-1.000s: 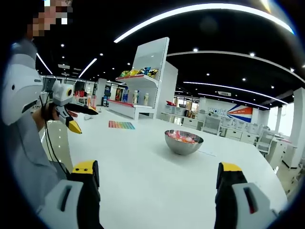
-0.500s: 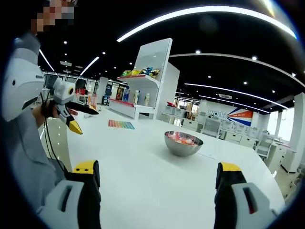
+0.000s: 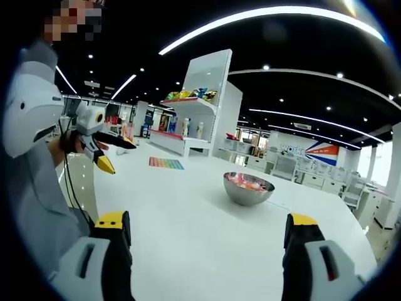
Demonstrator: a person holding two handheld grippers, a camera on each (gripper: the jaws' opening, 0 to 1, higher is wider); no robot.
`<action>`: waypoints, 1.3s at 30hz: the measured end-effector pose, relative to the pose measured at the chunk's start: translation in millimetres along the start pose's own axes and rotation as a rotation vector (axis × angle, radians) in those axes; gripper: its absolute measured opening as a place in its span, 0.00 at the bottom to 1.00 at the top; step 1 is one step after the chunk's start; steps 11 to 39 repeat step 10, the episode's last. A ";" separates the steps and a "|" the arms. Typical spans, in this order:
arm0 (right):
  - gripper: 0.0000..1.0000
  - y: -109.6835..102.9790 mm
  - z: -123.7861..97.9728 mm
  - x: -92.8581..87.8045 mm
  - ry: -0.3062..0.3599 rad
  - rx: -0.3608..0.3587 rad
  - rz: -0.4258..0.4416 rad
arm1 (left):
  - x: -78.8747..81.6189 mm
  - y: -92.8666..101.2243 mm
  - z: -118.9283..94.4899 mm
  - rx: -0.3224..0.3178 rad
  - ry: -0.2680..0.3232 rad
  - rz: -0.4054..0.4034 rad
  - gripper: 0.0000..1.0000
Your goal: Pick up the marshmallows scattered on the table and place them into the bowl on the table
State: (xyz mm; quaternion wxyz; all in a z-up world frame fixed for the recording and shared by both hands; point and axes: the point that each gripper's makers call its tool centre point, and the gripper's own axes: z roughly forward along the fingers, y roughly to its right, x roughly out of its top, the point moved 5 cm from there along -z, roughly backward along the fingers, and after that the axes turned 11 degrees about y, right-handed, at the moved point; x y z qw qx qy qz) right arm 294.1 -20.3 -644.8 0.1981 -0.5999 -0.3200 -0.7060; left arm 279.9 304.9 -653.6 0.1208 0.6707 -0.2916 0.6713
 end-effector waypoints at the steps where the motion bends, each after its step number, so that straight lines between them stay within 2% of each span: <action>1: 0.96 -0.8 0.6 -0.2 -0.003 0.004 0.001 | 0.3 -0.2 -0.2 0.000 0.002 -0.001 0.89; 8: 0.96 -0.9 4.0 -0.5 -0.011 0.007 -0.013 | 5.4 1.8 -0.4 -0.019 0.028 -0.015 0.90; 39: 0.96 -2.2 4.5 0.0 -0.011 0.016 -0.008 | 5.6 1.5 -0.7 -0.019 0.028 -0.015 0.89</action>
